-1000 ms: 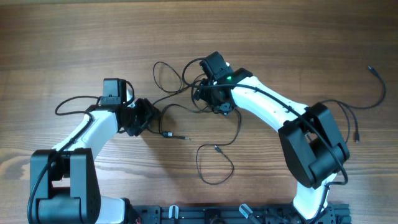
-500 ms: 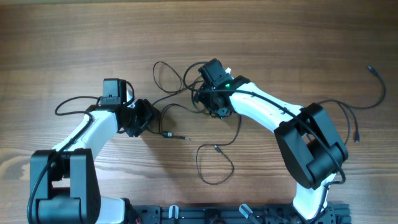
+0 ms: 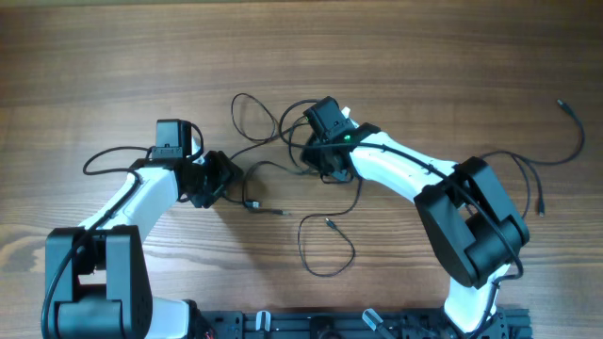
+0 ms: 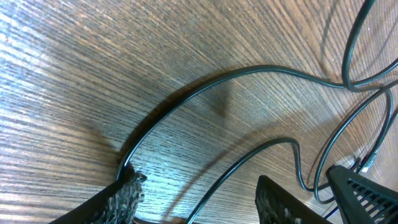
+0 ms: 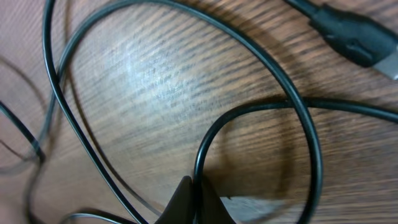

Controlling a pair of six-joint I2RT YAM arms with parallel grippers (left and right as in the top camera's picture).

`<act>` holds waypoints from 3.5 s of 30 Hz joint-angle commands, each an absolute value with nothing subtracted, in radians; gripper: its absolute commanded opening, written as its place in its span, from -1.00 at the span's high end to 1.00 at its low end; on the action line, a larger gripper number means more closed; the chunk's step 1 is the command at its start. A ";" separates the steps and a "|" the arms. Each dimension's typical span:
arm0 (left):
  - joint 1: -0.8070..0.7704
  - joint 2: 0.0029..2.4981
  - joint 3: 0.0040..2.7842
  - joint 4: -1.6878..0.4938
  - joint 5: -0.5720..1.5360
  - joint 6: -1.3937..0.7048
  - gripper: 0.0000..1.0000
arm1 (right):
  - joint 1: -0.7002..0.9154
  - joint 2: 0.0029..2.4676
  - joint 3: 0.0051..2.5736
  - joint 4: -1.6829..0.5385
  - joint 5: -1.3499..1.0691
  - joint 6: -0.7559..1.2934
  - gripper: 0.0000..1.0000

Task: Untangle cables
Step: 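Lift a black cable with the right gripper and pull it up-right, then lay the pulled cable on the right side and release it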

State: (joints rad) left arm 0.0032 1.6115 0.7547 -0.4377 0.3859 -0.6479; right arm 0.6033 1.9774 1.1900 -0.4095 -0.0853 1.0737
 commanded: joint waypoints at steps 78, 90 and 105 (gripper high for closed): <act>0.010 1.616 0.746 -0.466 0.347 -0.632 -0.25 | -0.065 1.429 2.363 -1.248 -0.463 0.302 0.91; 0.010 1.616 0.746 -0.466 0.347 -0.632 -0.25 | -0.066 1.579 2.363 -1.219 -0.064 0.287 0.91; 0.010 1.616 0.746 -0.472 0.346 -0.632 -0.25 | -0.406 1.754 2.346 -1.291 0.239 0.458 0.92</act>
State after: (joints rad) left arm 0.0032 1.6089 0.7574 -0.4675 0.3859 -0.6476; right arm -0.3408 1.7153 2.3569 -1.2205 0.1825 0.3672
